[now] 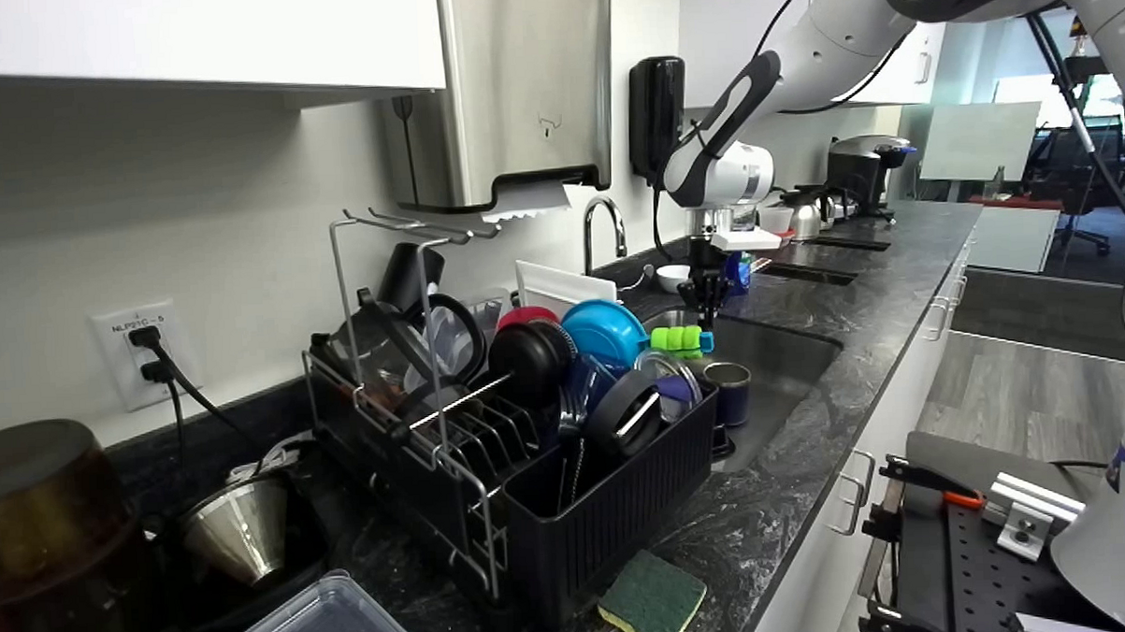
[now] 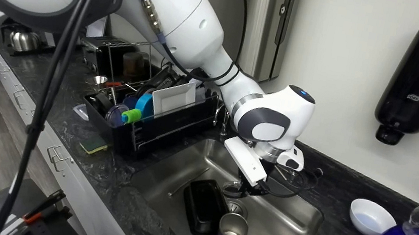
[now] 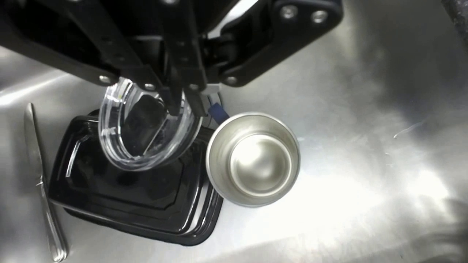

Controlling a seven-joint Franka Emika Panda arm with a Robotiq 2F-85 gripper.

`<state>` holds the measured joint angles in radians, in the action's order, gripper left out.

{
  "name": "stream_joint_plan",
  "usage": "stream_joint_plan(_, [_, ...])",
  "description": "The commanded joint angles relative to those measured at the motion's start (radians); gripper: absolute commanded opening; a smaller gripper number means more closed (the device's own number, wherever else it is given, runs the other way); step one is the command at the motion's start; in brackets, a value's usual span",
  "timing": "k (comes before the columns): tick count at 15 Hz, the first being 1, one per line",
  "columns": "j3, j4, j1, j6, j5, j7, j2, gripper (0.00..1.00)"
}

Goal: Take the lid off the travel mug and put it on the black Tupperware

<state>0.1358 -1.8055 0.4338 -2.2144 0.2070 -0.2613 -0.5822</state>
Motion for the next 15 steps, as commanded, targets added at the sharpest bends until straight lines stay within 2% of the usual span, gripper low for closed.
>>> stream_joint_plan(1, [0.001, -0.128, -0.006, -0.055, -0.001, -0.050, 0.093, 0.02])
stream_joint_plan(8, [-0.003, -0.329, -0.014, -0.135, 0.021, -0.145, 0.230, 0.02])
stream_joint_plan(15, [-0.044, -0.442, -0.010, -0.203, 0.149, -0.287, 0.278, 0.02])
